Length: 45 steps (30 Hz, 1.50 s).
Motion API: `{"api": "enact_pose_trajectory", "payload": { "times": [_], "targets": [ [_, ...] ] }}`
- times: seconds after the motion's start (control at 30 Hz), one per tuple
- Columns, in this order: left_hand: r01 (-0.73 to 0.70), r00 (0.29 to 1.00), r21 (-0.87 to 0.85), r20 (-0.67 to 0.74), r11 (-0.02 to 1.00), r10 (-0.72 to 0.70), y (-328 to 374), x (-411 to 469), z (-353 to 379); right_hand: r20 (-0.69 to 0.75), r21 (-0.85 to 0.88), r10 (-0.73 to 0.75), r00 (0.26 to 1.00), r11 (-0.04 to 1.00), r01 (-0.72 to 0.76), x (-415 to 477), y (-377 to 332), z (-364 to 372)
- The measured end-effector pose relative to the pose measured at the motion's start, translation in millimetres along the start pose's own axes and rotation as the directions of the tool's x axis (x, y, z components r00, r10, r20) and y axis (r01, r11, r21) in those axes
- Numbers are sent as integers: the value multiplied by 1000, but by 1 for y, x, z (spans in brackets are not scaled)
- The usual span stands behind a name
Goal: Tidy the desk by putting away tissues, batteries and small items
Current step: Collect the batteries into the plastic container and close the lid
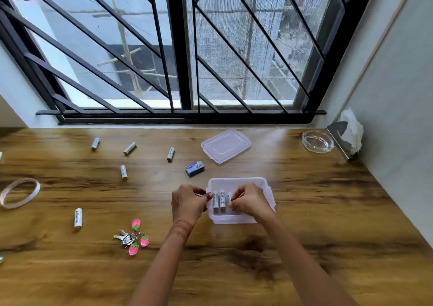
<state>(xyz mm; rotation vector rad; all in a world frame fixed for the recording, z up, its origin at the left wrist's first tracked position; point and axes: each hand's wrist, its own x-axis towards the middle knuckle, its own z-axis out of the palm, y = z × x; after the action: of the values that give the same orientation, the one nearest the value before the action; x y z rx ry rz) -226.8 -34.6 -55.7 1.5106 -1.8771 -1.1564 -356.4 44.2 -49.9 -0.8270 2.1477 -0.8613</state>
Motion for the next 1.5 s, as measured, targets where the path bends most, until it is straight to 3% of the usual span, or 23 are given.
{"api": "enact_pose_trajectory", "payload": {
  "times": [0.27,0.53,0.87,1.3,1.5],
  "targets": [
    [-82,993,88,-73,993,89,-4,-11,3,-126,-72,-101,987,993,93,3,-3,14],
    [-81,993,94,-73,992,88,-30,-17,-27,-267,-132,-291,919,955,264,-6,-38,24],
    [47,975,219,-221,974,3,-67,12,-95,-188,-188,-419,889,903,386,13,-95,89],
    [279,934,185,-280,942,-222,-73,128,-126,29,-339,-351,936,877,339,114,-138,139],
    [292,929,296,-312,909,-197,-74,157,-127,-41,-422,-386,922,843,334,148,-141,159]
  ]
}}
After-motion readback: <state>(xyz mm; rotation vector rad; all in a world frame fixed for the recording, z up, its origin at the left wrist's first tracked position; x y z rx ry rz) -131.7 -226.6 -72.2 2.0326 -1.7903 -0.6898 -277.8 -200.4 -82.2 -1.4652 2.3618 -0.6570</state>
